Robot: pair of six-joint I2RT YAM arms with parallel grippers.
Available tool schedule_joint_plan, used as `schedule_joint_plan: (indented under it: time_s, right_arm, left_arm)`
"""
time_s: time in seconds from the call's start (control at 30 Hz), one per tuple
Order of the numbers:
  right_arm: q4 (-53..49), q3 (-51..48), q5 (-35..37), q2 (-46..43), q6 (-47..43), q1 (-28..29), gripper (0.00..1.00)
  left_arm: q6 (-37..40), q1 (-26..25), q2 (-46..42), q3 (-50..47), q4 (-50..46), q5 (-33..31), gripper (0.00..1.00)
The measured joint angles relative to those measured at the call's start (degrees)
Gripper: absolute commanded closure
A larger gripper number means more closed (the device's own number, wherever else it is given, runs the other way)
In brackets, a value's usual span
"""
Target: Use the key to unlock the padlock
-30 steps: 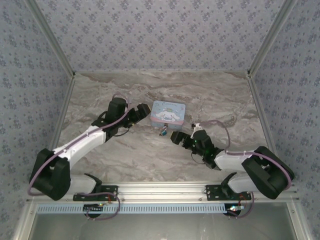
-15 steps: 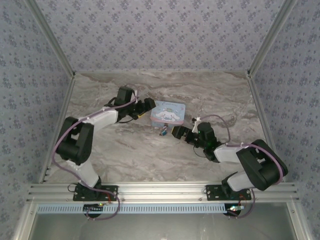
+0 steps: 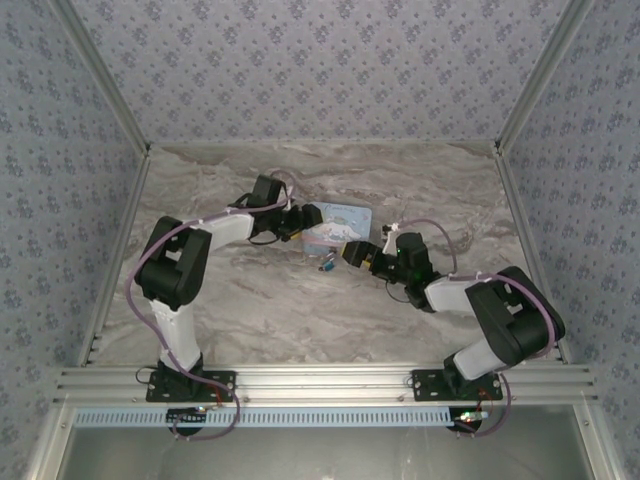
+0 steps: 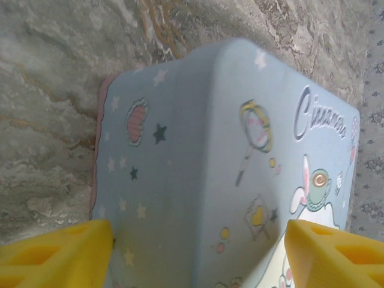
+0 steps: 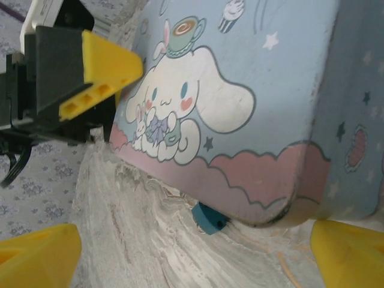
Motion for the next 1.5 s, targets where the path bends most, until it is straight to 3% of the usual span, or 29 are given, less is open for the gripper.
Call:
schedule_joint_plan:
  time_s: [0.33, 0.53, 0.83, 1.5]
  right_arm:
    - [-0.09, 3.39, -5.4, 3.69, -3.37, -6.38, 0.03]
    - [0.9, 0.79, -5.49, 2.29, -7.32, -6.67, 0.13]
    - [5.92, -4.22, -5.53, 2.05, -11.67, -1.77, 0.28]
    - [15.04, 0.76, -3.87, 14.53, -14.91, 3.26, 0.34]
  left_arm:
    - [-2.8, -0.83, -5.07, -10.78, 9.66, 0.15, 0.31]
    - [-4.04, -1.92, -8.44, -14.84, 10.6, -1.11, 0.3]
    - [-4.46, -2.19, -8.98, -15.08, 10.21, -1.77, 0.31]
    - [-4.9, -2.23, -8.98, -15.08, 10.23, -2.14, 0.3]
